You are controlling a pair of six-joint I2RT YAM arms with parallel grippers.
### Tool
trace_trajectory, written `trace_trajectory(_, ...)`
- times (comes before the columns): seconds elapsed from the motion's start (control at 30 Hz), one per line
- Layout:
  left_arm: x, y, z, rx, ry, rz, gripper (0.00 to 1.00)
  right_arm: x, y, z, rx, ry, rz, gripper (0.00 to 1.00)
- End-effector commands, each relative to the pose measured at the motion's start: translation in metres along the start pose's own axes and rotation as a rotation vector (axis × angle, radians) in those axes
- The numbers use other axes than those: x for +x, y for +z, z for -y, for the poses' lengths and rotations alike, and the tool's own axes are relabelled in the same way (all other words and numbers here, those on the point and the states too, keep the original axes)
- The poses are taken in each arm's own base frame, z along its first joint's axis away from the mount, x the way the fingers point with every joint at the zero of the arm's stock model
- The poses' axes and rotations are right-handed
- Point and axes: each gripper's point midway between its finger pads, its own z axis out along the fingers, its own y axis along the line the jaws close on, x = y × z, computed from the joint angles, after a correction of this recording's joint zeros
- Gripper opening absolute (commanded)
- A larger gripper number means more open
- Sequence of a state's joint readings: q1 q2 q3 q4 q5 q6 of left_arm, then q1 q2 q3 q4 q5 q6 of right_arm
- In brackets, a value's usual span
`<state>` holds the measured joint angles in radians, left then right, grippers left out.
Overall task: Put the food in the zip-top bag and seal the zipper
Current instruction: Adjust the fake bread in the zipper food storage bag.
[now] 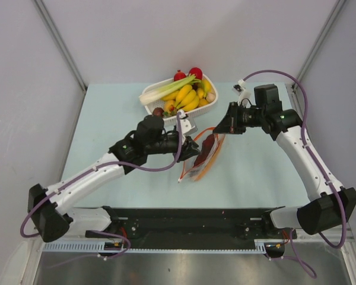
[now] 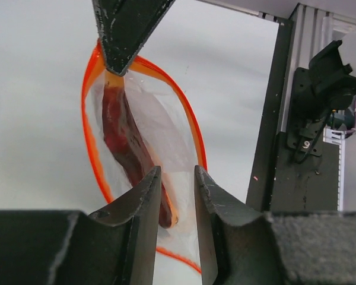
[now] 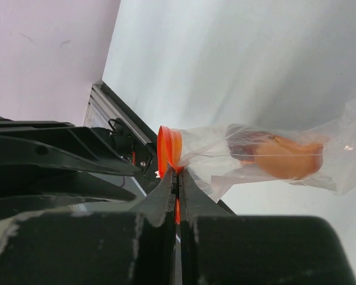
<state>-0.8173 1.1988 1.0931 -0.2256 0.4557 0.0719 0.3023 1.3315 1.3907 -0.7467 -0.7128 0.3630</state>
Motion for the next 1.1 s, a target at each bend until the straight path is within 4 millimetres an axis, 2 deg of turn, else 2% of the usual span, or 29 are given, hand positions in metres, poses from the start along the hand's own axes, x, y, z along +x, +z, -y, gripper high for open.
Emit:
trace_trajectory(0.0, -0.020, 0.021, -0.012, -0.045, 0.099, 0.069, 0.34, -0.009, 0.002, -0.007, -0.020, -0.014, 0.024, 0.00)
trace_trajectory(0.1, -0.013, 0.037, -0.010, -0.019, 0.144, 0.066, 0.33, -0.009, 0.004, -0.005, -0.018, 0.000, 0.020, 0.00)
trace_trajectory(0.17, -0.008, 0.047, -0.017, -0.054, 0.144, 0.055, 0.34, -0.009, 0.005, -0.005, -0.023, 0.006, 0.016, 0.00)
trace_trajectory(0.2, -0.015, 0.050, -0.021, -0.070, 0.148, 0.090, 0.36, -0.009, 0.006, -0.005, -0.022, 0.008, 0.015, 0.00)
trace_trajectory(0.3, -0.014, 0.062, -0.034, -0.120, 0.175, 0.120, 0.40, -0.009, 0.009, -0.001, -0.010, 0.020, 0.008, 0.00)
trace_trajectory(0.37, -0.004, 0.073, -0.042, -0.128, 0.189, 0.098, 0.43, -0.008, 0.009, 0.001, -0.006, 0.030, 0.004, 0.00)
trace_trajectory(0.4, -0.006, 0.076, -0.041, -0.119, 0.203, 0.103, 0.44, -0.007, 0.011, 0.003, -0.004, 0.034, 0.000, 0.00)
trace_trajectory(0.53, 0.010, 0.091, -0.037, -0.056, 0.231, 0.099, 0.50, -0.008, 0.015, 0.006, -0.005, 0.060, -0.008, 0.00)
trace_trajectory(0.63, 0.017, 0.096, -0.033, -0.028, 0.237, 0.117, 0.54, -0.009, 0.015, 0.008, -0.004, 0.072, -0.006, 0.00)
trace_trajectory(0.73, 0.027, 0.104, -0.043, -0.069, 0.219, 0.105, 0.61, -0.007, 0.015, 0.006, -0.020, 0.082, -0.017, 0.00)
trace_trajectory(0.83, 0.032, 0.106, -0.055, -0.128, 0.212, 0.116, 0.72, -0.006, 0.014, 0.007, -0.019, 0.086, -0.020, 0.00)
trace_trajectory(0.9, 0.035, 0.106, -0.056, -0.136, 0.199, 0.121, 0.75, -0.005, 0.014, 0.007, -0.024, 0.089, -0.025, 0.00)
trace_trajectory(0.97, 0.039, 0.105, -0.058, -0.154, 0.190, 0.137, 0.84, -0.005, 0.015, 0.007, -0.027, 0.089, -0.029, 0.00)
trace_trajectory(1.07, 0.034, 0.098, -0.062, -0.193, 0.192, 0.183, 0.93, -0.003, 0.015, 0.007, -0.029, 0.096, -0.036, 0.00)
